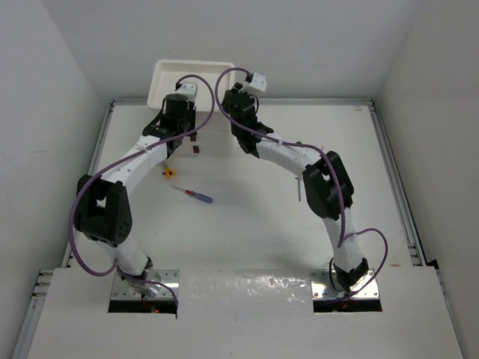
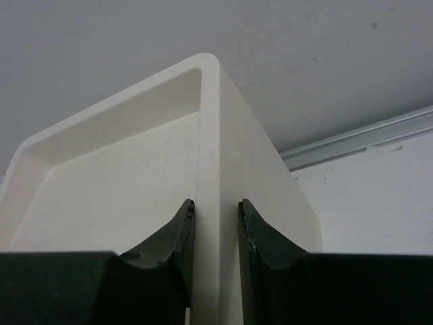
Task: Sort the tools into containers
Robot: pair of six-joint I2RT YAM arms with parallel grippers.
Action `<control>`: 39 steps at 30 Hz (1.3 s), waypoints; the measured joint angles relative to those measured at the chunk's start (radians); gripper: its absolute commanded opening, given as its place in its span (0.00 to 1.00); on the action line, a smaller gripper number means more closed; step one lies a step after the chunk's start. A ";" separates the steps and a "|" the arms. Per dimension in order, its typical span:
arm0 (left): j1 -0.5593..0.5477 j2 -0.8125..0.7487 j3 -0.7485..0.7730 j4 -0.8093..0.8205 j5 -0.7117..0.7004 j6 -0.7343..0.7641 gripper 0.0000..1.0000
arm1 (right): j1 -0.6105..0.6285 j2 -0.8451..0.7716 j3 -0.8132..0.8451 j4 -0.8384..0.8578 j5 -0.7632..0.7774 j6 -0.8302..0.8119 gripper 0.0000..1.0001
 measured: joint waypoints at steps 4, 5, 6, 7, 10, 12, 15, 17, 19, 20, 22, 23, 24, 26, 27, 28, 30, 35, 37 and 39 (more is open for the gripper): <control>0.000 -0.047 -0.048 0.015 0.016 0.019 0.00 | 0.002 -0.006 -0.002 -0.015 -0.005 0.021 0.00; 0.000 -0.060 -0.061 0.014 0.021 0.026 0.00 | 0.003 -0.009 -0.002 -0.022 -0.007 0.026 0.00; 0.000 -0.071 -0.071 0.013 0.025 0.032 0.00 | 0.005 -0.012 -0.002 -0.030 -0.008 0.031 0.00; 0.000 -0.082 -0.080 0.009 0.031 0.038 0.00 | 0.008 -0.014 -0.002 -0.037 -0.009 0.035 0.00; 0.000 -0.112 -0.105 -0.003 0.042 0.050 0.00 | 0.013 -0.015 0.013 -0.070 -0.006 0.042 0.00; 0.000 -0.131 -0.117 -0.021 0.050 0.054 0.00 | 0.016 -0.015 0.022 -0.091 -0.001 0.050 0.00; 0.000 -0.159 -0.135 -0.037 0.065 0.055 0.00 | 0.017 -0.016 0.023 -0.097 0.005 0.067 0.00; 0.000 -0.182 -0.151 -0.047 0.078 0.054 0.00 | 0.018 -0.016 0.023 -0.099 0.009 0.078 0.00; 0.000 -0.213 -0.173 -0.057 0.094 0.054 0.00 | 0.019 -0.016 0.023 -0.102 0.015 0.089 0.00; -0.001 -0.231 -0.187 -0.065 0.101 0.054 0.00 | 0.021 -0.017 0.023 -0.105 0.019 0.093 0.00; -0.002 -0.273 -0.217 -0.084 0.113 0.054 0.00 | 0.023 -0.019 0.023 -0.110 0.027 0.098 0.00; -0.003 -0.298 -0.235 -0.091 0.117 0.055 0.00 | 0.025 -0.019 0.022 -0.113 0.031 0.103 0.00; -0.004 -0.320 -0.251 -0.100 0.121 0.055 0.00 | 0.026 -0.019 0.022 -0.114 0.034 0.106 0.00; -0.005 -0.368 -0.282 -0.116 0.134 0.056 0.00 | 0.028 -0.020 0.022 -0.116 0.043 0.112 0.00; -0.005 -0.386 -0.291 -0.129 0.139 0.058 0.00 | 0.029 -0.020 0.022 -0.117 0.045 0.113 0.00; -0.005 -0.401 -0.297 -0.138 0.143 0.059 0.00 | 0.031 -0.021 0.022 -0.118 0.048 0.113 0.00; -0.005 -0.433 -0.310 -0.158 0.154 0.063 0.00 | 0.034 -0.021 0.022 -0.119 0.056 0.116 0.00; -0.006 -0.513 -0.342 -0.198 0.183 0.081 0.00 | 0.036 -0.021 0.022 -0.121 0.065 0.116 0.00; -0.007 -0.531 -0.343 -0.224 0.195 0.086 0.00 | 0.036 -0.021 0.023 -0.121 0.068 0.116 0.00; -0.007 -0.541 -0.343 -0.247 0.210 0.092 0.00 | 0.038 -0.021 0.024 -0.124 0.072 0.116 0.00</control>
